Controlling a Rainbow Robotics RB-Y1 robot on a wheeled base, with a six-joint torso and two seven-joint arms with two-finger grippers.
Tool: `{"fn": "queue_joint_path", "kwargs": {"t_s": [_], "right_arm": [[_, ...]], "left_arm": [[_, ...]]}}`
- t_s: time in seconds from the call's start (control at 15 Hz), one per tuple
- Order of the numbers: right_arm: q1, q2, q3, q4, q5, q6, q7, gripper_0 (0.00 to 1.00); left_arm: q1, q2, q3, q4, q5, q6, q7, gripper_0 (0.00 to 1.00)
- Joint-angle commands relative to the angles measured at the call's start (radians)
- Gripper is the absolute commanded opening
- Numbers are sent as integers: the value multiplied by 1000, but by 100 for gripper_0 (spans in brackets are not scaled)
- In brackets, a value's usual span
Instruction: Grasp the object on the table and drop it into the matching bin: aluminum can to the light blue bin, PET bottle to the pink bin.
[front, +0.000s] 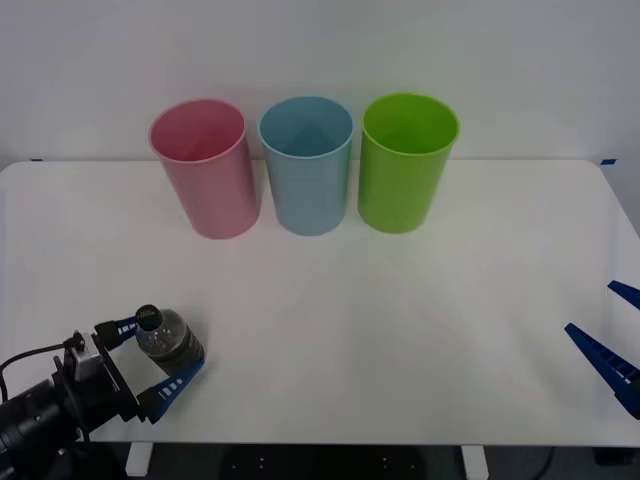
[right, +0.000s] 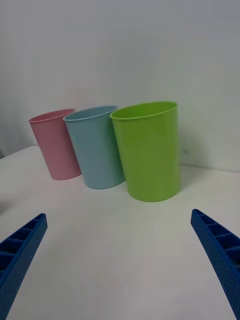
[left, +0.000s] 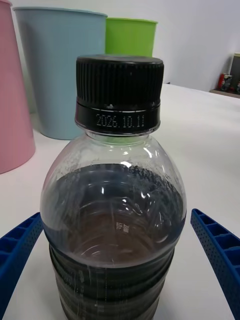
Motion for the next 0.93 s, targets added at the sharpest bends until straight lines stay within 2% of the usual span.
{"fn": "queue_joint_path", "kwargs": {"t_s": [0.07, 0.13, 0.2, 0.6, 0.73, 0.93], "right_arm": [[0, 0, 0, 0, 0, 0, 0, 100], [0, 0, 0, 0, 0, 0, 0, 100], [0, 0, 0, 0, 0, 0, 0, 100], [0, 0, 0, 0, 0, 0, 0, 100], [0, 0, 0, 0, 0, 0, 0, 100], [0, 0, 0, 0, 0, 0, 0, 100]], "left_arm": [[-1, 0, 4, 0, 0, 0, 1, 28], [-1, 0, 4, 0, 0, -1, 1, 9], [-1, 0, 6, 0, 0, 0, 1, 0], [1, 0, 18, -2, 1, 0, 11, 0], [1, 2, 20, -5, 27, -1, 20, 0], [4, 3, 27, -78, 58, 13, 130, 0]]}}
